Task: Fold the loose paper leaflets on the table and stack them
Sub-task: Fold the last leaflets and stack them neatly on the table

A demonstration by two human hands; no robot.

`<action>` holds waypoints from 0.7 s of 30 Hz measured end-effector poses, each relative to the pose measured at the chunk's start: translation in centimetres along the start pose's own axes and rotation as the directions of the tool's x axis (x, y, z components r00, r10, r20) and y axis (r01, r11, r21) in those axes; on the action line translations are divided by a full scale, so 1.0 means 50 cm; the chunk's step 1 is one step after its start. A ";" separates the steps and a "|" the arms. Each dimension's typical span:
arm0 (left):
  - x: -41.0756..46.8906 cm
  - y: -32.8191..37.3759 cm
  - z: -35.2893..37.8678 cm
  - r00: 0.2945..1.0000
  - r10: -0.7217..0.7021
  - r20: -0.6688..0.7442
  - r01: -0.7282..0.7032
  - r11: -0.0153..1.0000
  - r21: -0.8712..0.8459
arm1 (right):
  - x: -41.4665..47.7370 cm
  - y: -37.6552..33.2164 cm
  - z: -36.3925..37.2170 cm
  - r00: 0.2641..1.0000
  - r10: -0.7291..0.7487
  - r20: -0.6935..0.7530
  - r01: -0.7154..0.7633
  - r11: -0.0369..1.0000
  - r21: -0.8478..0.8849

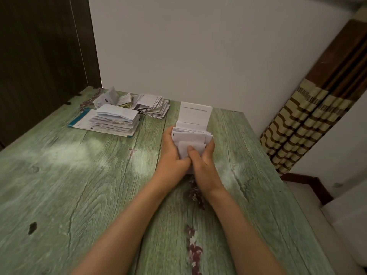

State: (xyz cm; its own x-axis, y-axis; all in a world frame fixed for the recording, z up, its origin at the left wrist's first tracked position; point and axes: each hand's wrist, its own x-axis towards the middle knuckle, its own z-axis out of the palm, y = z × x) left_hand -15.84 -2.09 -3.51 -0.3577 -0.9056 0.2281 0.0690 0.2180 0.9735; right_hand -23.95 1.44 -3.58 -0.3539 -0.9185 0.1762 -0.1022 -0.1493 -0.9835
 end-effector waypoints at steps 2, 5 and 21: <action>-0.001 0.001 0.002 1.000 0.013 -0.005 -0.013 1.000 0.019 | 0.000 -0.001 0.000 1.000 -0.004 -0.028 0.003 1.000 -0.013; 0.002 0.001 0.001 0.998 0.016 -0.069 -0.013 0.999 0.052 | 0.001 -0.006 -0.003 0.994 -0.035 -0.102 0.031 0.999 -0.037; -0.008 0.013 0.031 0.922 -0.270 -0.278 0.147 0.908 -0.393 | -0.011 0.010 0.009 0.990 -0.114 -0.087 0.080 0.940 -0.331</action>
State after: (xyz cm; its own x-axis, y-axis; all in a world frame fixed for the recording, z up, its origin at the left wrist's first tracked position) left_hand -17.11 -1.02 -2.97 -0.0891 -0.9948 -0.0485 0.3759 -0.0787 0.9233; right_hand -23.42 1.70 -4.17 -0.4191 -0.8603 0.2903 -0.4321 -0.0923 -0.8971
